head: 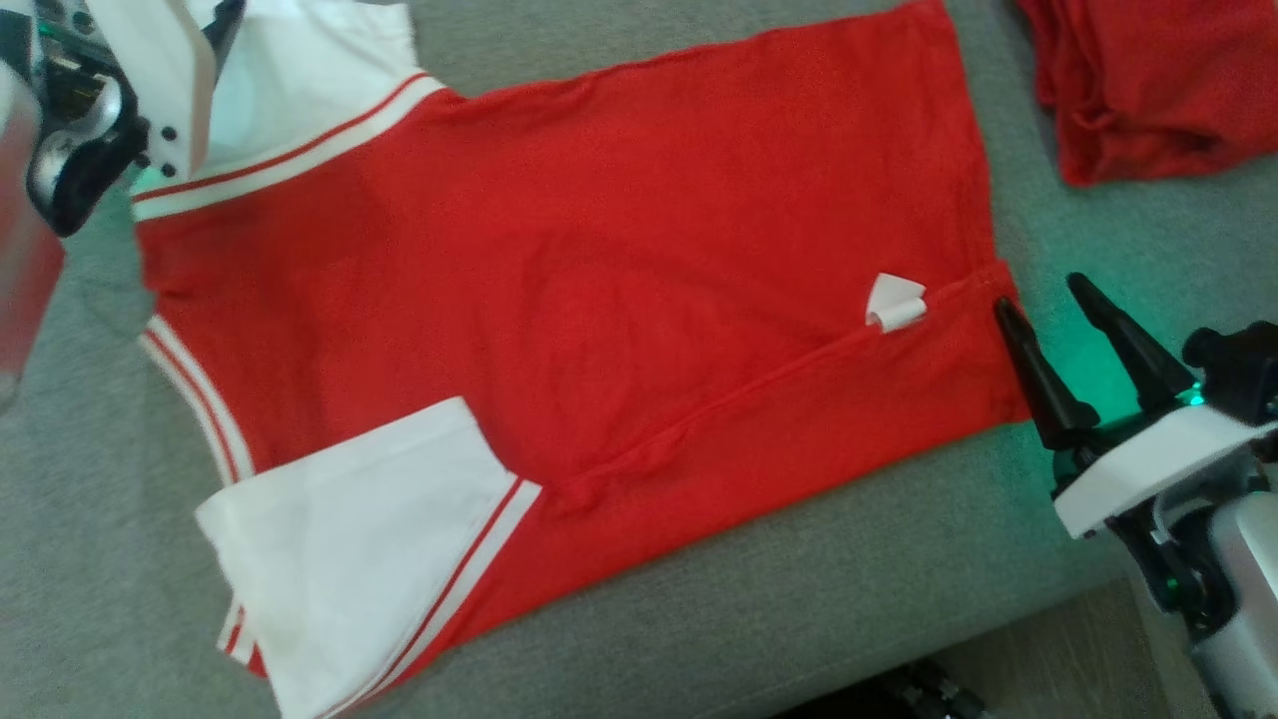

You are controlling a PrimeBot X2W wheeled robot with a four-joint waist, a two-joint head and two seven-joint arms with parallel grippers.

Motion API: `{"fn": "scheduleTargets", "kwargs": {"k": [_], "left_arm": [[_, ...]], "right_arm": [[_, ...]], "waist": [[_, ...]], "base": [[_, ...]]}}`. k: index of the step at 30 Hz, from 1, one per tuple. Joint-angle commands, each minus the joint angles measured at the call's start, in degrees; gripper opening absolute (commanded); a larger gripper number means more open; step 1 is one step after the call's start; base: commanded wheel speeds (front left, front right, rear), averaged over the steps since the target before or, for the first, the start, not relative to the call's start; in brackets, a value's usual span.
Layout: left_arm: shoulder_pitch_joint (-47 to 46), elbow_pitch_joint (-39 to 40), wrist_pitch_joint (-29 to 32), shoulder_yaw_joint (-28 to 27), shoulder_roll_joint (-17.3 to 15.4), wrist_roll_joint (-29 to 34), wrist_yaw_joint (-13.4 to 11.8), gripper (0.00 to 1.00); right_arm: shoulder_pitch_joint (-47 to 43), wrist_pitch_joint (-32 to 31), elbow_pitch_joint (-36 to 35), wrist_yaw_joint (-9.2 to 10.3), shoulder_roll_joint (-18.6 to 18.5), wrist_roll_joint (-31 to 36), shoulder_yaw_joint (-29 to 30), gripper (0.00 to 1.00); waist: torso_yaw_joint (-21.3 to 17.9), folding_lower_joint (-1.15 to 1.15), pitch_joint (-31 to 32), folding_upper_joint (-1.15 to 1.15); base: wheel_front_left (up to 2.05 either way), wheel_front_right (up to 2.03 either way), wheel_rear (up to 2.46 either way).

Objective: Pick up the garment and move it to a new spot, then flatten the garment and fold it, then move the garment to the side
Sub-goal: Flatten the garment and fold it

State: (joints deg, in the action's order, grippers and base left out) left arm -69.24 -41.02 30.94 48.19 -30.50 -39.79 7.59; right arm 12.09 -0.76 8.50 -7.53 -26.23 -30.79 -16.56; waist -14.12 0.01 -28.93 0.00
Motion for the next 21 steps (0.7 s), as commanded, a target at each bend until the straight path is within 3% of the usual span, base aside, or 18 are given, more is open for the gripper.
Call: {"fn": "scheduleTargets", "kwargs": {"k": [1,10,21], "left_arm": [[-3.86,0.62,0.70,-0.28,-3.32,-0.62,-0.11,1.00],[-7.49,-2.71,1.58,3.63,-7.62,-1.84,-0.10,1.00],[-7.89,-3.26,4.55,5.27,-7.16,-7.58,-0.10,1.00]], "right_arm": [[0.52,0.92,-0.92,0.04,-0.90,-0.57,-1.11,1.00],[1.15,2.23,1.12,0.04,-0.42,-1.14,-2.43,1.00],[2.04,2.89,2.14,0.04,-0.32,-1.24,-2.73,1.00]], "waist": [[-1.61,-0.01,-1.17,0.00],[-2.89,-0.01,-1.64,0.00],[-3.36,-0.01,-2.22,0.00]], "base": [[0.00,0.00,0.00],[0.00,0.00,0.00],[0.00,0.00,0.00]]}}
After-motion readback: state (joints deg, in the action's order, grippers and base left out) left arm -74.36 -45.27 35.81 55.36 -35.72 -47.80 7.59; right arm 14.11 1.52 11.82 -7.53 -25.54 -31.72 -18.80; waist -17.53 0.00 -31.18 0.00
